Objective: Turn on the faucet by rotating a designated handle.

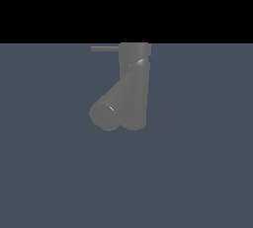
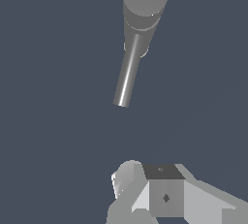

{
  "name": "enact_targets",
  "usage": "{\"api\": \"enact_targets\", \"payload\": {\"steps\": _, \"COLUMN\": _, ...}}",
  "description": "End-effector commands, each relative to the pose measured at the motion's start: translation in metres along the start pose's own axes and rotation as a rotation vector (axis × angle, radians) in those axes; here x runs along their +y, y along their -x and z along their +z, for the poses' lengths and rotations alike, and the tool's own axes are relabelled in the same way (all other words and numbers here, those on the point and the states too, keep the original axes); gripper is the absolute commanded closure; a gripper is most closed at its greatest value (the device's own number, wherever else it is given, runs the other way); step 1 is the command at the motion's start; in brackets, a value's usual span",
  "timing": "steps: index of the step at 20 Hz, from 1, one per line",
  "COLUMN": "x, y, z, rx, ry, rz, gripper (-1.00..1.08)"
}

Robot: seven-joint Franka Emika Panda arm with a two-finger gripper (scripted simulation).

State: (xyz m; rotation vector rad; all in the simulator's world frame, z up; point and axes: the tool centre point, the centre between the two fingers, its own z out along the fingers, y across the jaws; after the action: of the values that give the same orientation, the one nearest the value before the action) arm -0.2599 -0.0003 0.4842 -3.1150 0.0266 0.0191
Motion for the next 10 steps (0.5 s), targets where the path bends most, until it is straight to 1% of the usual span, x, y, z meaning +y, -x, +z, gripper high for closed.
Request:
{"api": "enact_targets", "payload": {"steps": 1, "x": 0.0000, "y": 0.0000, "z": 0.0000, "rx": 0.000, "ry": 0.000, "rz": 0.000, "gripper": 1.08}}
{"api": "enact_targets", "payload": {"steps": 10, "x": 0.0009, "y": -0.0028, "z": -0.0060, "rx": 0.028, "ry": -0.009, "rz": 0.028, "gripper": 1.08}}
